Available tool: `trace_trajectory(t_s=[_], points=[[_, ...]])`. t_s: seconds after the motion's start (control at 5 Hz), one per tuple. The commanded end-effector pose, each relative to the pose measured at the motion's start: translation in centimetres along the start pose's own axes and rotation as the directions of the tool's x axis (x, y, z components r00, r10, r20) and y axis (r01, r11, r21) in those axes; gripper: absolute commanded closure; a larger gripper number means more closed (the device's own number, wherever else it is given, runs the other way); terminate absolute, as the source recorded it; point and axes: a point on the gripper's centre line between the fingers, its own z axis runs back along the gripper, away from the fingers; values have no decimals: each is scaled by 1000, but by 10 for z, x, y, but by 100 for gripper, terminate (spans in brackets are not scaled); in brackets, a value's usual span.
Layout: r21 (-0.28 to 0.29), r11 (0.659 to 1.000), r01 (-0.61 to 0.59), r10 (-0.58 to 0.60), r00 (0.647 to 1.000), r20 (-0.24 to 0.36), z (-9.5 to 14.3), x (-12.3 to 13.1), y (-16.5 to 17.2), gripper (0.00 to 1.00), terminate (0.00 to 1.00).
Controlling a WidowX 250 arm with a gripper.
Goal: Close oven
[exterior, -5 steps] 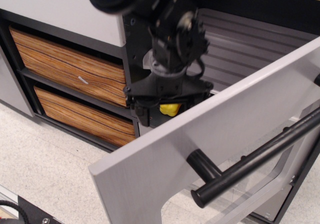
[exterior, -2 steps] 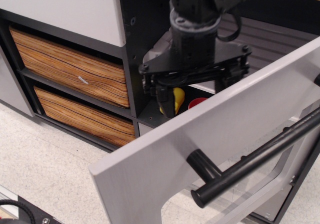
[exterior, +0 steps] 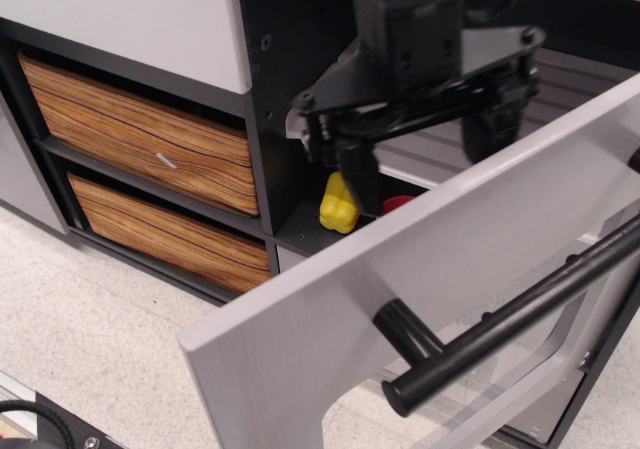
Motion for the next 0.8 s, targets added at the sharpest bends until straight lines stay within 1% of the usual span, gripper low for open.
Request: trace_trajectory(t_s=[0.0,0.2,0.4,0.6], points=[[-56,997,-59,58,998,-18,48,-13,-26,0,0],[-82,995,-50,45,997,-63,56,-21,-36,0,0],[-51,996,-75,68,990,-122,56,-33,-50,0,0],[-23,997,-69,65,989,-131,48,-48,-59,0,0]])
